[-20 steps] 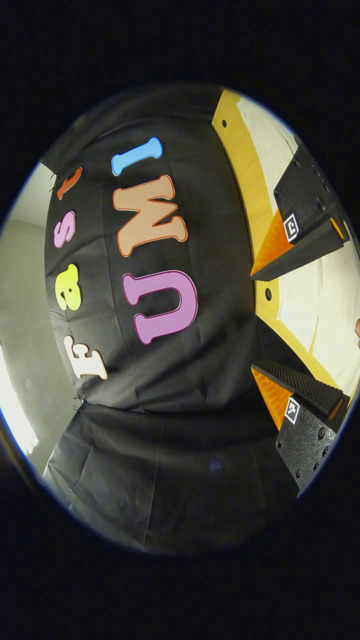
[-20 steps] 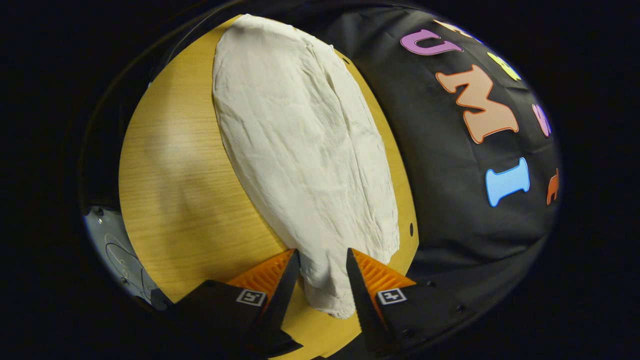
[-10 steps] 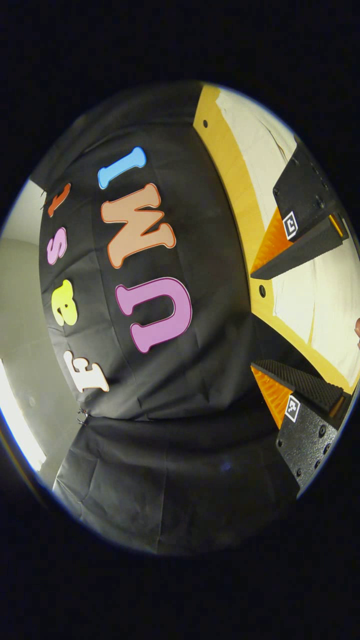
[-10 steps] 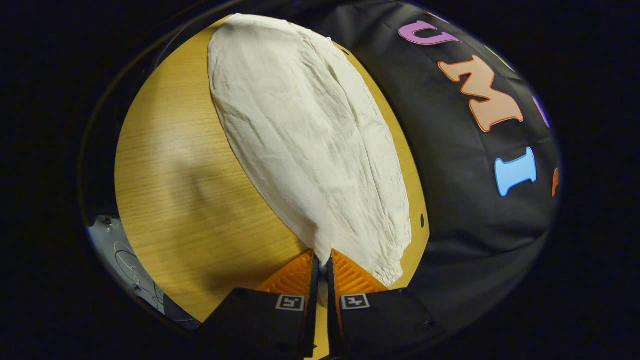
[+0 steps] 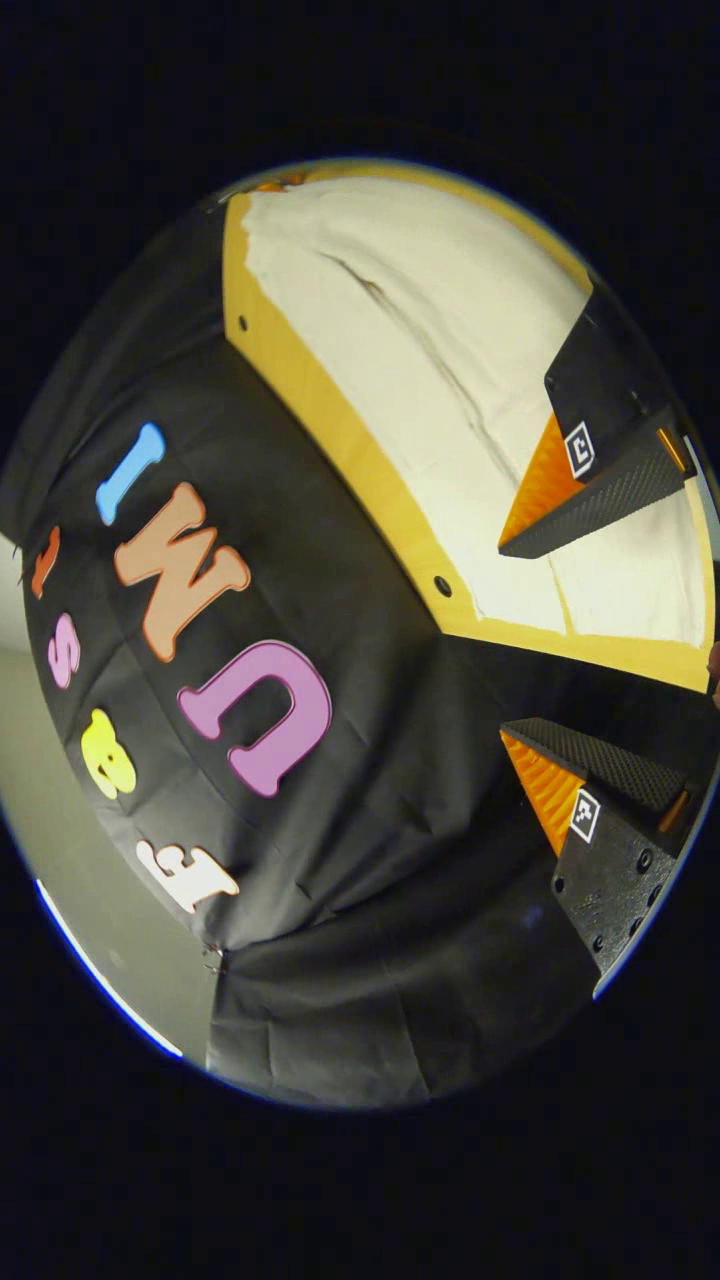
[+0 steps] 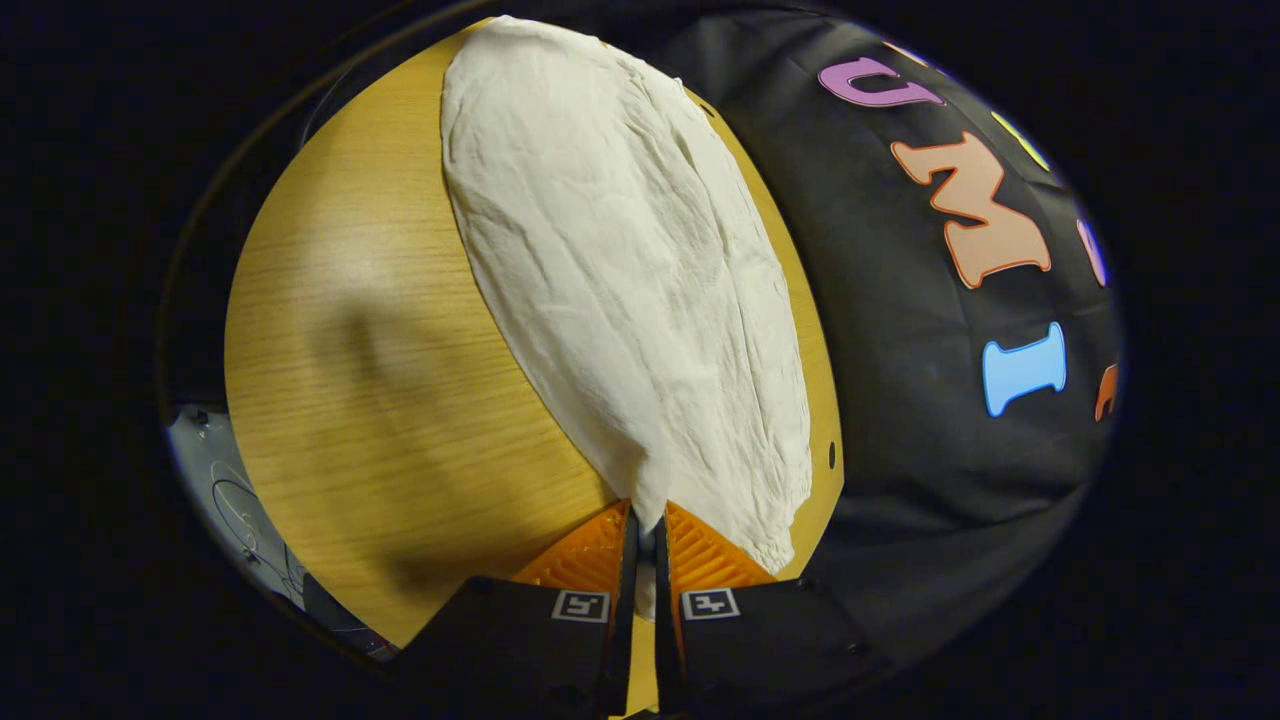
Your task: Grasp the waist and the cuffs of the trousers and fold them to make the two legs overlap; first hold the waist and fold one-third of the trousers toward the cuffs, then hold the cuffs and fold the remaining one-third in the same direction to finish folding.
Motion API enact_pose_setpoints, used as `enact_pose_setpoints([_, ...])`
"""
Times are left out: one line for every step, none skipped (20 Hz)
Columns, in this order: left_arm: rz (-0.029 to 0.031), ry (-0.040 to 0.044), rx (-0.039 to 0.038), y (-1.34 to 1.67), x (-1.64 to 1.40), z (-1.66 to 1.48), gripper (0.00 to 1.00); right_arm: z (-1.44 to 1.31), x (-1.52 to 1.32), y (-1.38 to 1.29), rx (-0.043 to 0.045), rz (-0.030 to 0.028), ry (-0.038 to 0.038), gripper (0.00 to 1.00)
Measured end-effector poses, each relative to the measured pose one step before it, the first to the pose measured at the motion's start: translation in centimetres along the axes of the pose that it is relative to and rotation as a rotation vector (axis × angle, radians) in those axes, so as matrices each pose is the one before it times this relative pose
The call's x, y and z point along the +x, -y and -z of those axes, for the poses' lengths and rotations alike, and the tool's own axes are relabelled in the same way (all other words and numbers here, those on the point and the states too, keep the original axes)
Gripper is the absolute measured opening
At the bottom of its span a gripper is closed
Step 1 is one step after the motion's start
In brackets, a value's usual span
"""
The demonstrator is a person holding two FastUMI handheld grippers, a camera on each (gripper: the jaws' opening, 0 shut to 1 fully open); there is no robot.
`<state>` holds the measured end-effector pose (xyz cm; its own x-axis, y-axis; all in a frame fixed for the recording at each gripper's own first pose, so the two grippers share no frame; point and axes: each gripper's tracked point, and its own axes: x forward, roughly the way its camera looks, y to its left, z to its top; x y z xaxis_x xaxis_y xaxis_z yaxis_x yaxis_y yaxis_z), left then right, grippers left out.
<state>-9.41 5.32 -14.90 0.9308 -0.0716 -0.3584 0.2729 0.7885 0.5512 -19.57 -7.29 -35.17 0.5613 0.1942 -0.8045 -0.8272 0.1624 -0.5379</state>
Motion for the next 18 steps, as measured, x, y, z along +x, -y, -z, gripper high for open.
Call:
enact_pose_setpoints([0.02157, -0.01496, 0.02308, 0.598, -0.03, 1.031, 0.96, -0.006, 0.016, 0.048, -0.00139, 0.00134, 0.00074, 0.12])
enact_pose_setpoints([0.02355, -0.01394, 0.02386, 0.708, -0.095, 1.002, 0.96, 0.041, -0.012, -0.025, 0.00314, 0.0007, -0.00056, 0.12])
enact_pose_setpoints([0.02485, -0.02599, 0.02573, 0.686, -0.046, 1.174, 0.96, 0.024, -0.013, 0.026, 0.00451, 0.00114, -0.00188, 0.12])
enact_pose_setpoints([0.02127, -0.02121, 0.02239, 0.554, -0.14, 1.162, 0.96, -0.034, 0.091, 0.022, 0.00047, 0.00129, -0.00002, 0.12])
enact_pose_setpoints([0.01872, -0.01563, 0.02166, 0.492, 0.053, 0.927, 0.97, -0.051, -0.011, 0.02, -0.00358, 0.00251, 0.00057, 0.12])
enact_pose_setpoints([0.02123, -0.02146, 0.02554, 0.515, -0.095, 1.072, 0.96, 0.017, -0.089, -0.037, -0.00478, 0.00301, 0.00042, 0.12])
enact_pose_setpoints([0.02047, -0.02199, 0.02918, 0.474, 0.004, 1.058, 0.97, -0.091, 0.064, 0.019, -0.00331, 0.00246, -0.00034, 0.12])
enact_pose_setpoints([0.02093, -0.01573, 0.0333, 0.569, -0.068, 1.087, 0.97, 0.111, -0.04, -0.002, -0.00058, 0.00142, -0.00045, 0.12])
enact_pose_setpoints([0.02862, -0.01614, 0.04176, 0.784, 0.025, 0.936, 0.97, 0.008, 0.023, -0.034, 0.00199, 0.00123, -0.00086, 0.12])
enact_pose_setpoints([0.02148, -0.01584, 0.03662, 0.595, 0.139, 0.715, 0.97, 0.016, 0.002, 0.026, 0.0015, 0.00079, -0.00038, 0.12])
enact_pose_setpoints([0.02191, -0.00357, 0.03992, 0.52, 0.245, 0.572, 0.97, -0.105, -0.027, -0.009, -0.00225, 0.00077, 0.00086, 0.12])
enact_pose_setpoints([0.01921, -0.00589, 0.03235, 0.503, 0.064, 0.713, 0.97, -0.012, -0.025, -0.027, -0.00567, 0.00038, 0.00223, 0.12])
enact_pose_setpoints([0.01958, -0.00453, 0.02744, 0.431, -0.128, 0.533, 0.97, -0.052, 0.0, 0.051, -0.00603, 0.00006, 0.00238, 0.12])
enact_pose_setpoints([0.02139, -0.00601, 0.01934, 0.514, -0.398, 0.418, 0.97, 0.094, 0.043, -0.049, -0.00381, 0.00031, 0.00135, 0.12])
enact_pose_setpoints([0.02437, -0.01008, 0.01432, 0.571, -0.16, 0.371, 0.97, -0.033, -0.109, -0.005, -0.00138, 0.00075, 0.00079, 0.12])
enact_pose_setpoints([0.02182, -0.01008, 0.0152, 0.637, -0.281, 0.519, 0.97, 0.009, 0.076, 0.028, -0.00056, 0.00046, 0.00022, 0.12])
enact_pose_setpoints([0.02286, -0.00763, 0.01614, 0.562, -0.232, 0.42, 0.97, -0.051, 0.055, 0.054, -0.00032, 0.00118, 0.00028, 0.12])
enact_pose_setpoints([0.02058, -0.00755, 0.01695, 0.541, -0.156, 0.323, 0.97, 0.004, -0.037, -0.048, -0.00107, 0.00187, 0.00016, 0.12])
